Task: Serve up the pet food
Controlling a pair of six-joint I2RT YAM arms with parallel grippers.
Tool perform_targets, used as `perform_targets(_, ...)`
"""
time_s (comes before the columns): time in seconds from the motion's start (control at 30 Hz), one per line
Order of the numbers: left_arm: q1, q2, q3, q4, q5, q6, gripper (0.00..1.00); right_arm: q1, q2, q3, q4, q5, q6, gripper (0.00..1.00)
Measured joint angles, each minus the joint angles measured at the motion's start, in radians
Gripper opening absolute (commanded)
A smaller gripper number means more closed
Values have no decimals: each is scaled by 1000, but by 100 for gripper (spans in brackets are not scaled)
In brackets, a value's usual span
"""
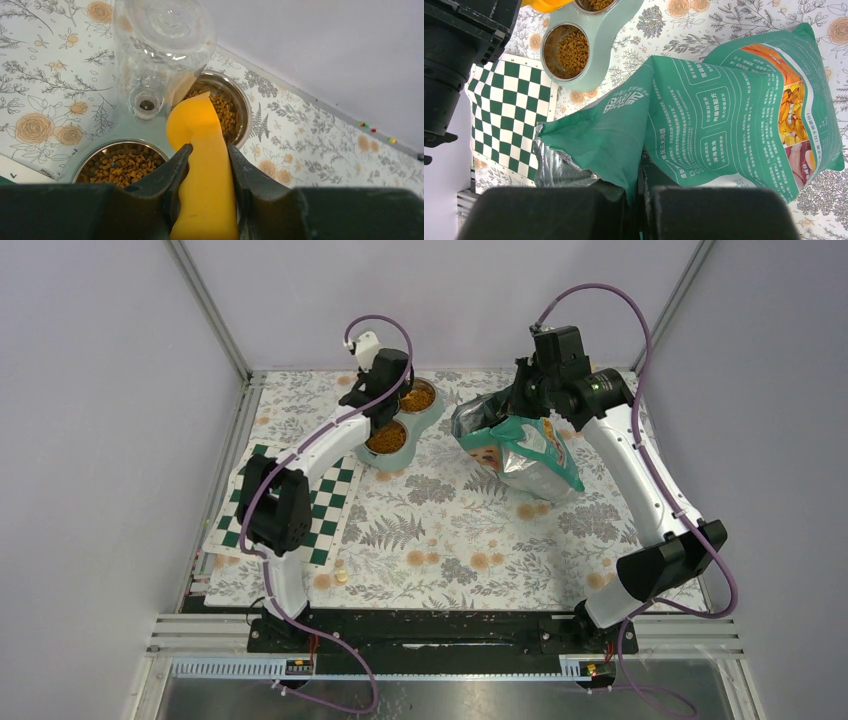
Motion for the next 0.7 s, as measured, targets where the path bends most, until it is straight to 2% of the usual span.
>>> perform_targets(0.2,1,-88,-2,-55,134,67,0,0,-2,-3,0,-3,0,0)
perform_targets(0.5,4,-484,8,-129,366,191,0,1,-1,35,-69,0,-12,0)
perform_targets(0.7,19,-682,-3,-172,577,258,0,17,38,141,-181,58,-60,0)
